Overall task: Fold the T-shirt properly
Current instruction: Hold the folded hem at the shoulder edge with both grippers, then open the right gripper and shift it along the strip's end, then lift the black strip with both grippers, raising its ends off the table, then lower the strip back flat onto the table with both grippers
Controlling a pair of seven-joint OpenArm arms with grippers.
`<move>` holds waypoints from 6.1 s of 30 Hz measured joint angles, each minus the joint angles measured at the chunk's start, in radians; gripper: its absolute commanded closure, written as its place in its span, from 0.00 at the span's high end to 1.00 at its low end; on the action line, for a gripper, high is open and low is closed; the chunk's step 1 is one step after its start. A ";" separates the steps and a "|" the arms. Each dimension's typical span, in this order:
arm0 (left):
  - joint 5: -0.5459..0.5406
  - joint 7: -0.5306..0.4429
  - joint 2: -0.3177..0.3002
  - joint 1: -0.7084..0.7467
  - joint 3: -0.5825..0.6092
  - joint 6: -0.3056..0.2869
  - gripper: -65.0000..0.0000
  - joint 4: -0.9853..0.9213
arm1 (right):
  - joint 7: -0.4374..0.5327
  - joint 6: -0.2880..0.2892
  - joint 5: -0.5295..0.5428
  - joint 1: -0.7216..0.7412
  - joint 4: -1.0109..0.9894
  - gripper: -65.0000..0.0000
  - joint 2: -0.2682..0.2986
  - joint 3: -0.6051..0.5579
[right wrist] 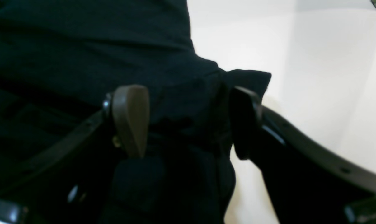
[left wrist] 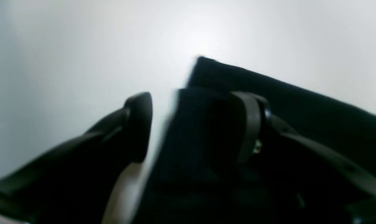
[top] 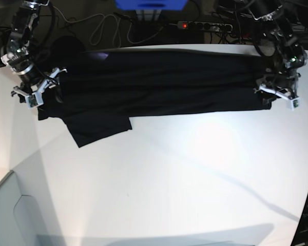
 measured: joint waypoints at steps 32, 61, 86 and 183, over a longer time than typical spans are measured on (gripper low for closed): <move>0.002 0.005 0.010 0.003 0.008 0.005 0.47 0.072 | 0.000 0.000 0.000 0.024 -0.004 0.60 0.005 -0.004; -0.002 0.005 0.009 0.058 0.004 0.004 0.00 0.125 | -0.093 0.002 -0.002 0.148 0.000 0.61 0.006 -0.005; -0.002 0.000 0.008 0.052 0.004 0.004 0.00 0.125 | -0.357 0.008 0.001 0.465 -0.381 0.61 0.000 -0.196; -0.006 -0.088 -0.025 -0.026 0.024 -0.007 0.00 0.095 | -0.092 0.013 0.007 -0.088 0.386 0.00 -0.103 0.011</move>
